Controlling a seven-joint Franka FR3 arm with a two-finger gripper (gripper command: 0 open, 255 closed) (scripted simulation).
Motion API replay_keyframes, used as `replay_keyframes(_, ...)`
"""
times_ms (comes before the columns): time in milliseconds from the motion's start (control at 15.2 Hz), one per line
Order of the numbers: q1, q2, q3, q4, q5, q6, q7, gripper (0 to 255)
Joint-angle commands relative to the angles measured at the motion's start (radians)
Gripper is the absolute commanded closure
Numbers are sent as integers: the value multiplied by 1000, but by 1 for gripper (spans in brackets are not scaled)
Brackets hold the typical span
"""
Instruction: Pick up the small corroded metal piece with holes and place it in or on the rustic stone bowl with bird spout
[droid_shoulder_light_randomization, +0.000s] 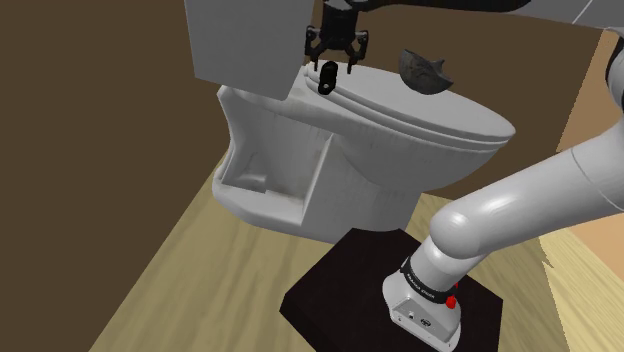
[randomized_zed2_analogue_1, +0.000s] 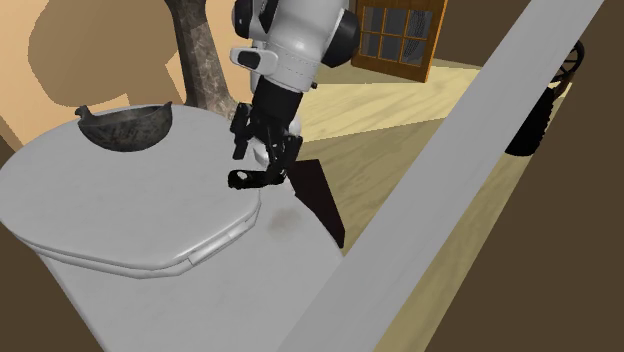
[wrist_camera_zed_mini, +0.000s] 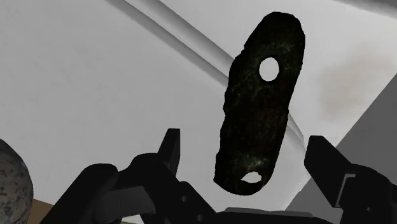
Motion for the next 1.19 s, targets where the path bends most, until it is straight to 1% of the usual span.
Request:
replay_keyframes(0, -8, -31, -6, -1, -15, 68, 35, 0)
replay_keyframes(528, -17, -19, -25, -85, -31, 167, 43, 0)
replay_keyframes(990, -16, -19, -26, -85, -31, 167, 44, 0)
replay_keyframes(1056, -16, -17, -25, -84, -32, 168, 44, 255)
replay_keyframes(1122, -17, -17, -26, -85, -32, 169, 44, 255)
